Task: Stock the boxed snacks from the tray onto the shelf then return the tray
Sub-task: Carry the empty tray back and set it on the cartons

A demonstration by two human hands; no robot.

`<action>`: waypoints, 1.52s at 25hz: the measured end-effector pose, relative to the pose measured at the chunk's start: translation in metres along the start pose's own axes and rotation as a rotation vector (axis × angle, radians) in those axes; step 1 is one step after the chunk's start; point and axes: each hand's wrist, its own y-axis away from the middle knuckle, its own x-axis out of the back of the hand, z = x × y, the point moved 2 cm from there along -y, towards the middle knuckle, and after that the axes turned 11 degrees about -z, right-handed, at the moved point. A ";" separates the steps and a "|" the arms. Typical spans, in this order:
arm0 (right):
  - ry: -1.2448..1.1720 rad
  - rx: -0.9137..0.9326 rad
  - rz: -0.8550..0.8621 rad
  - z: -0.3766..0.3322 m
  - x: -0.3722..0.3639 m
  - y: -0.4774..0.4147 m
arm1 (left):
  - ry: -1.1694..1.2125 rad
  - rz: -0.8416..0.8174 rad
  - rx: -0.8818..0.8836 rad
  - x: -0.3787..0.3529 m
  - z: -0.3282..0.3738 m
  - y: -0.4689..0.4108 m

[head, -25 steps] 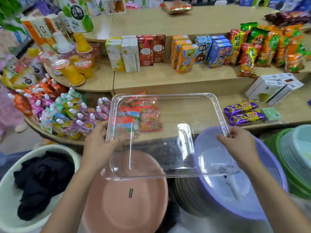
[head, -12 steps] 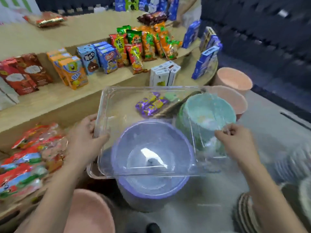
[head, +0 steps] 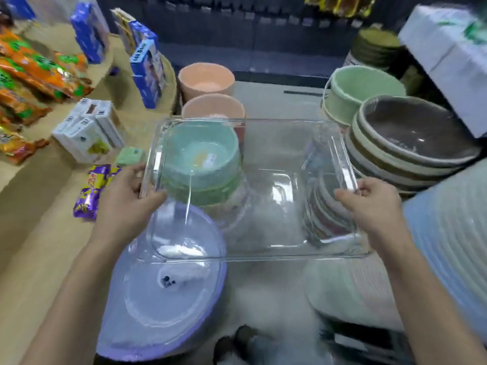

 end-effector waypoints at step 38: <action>-0.257 -0.378 0.829 0.025 0.188 -0.303 | -0.038 -0.860 -0.618 -0.363 0.374 -0.544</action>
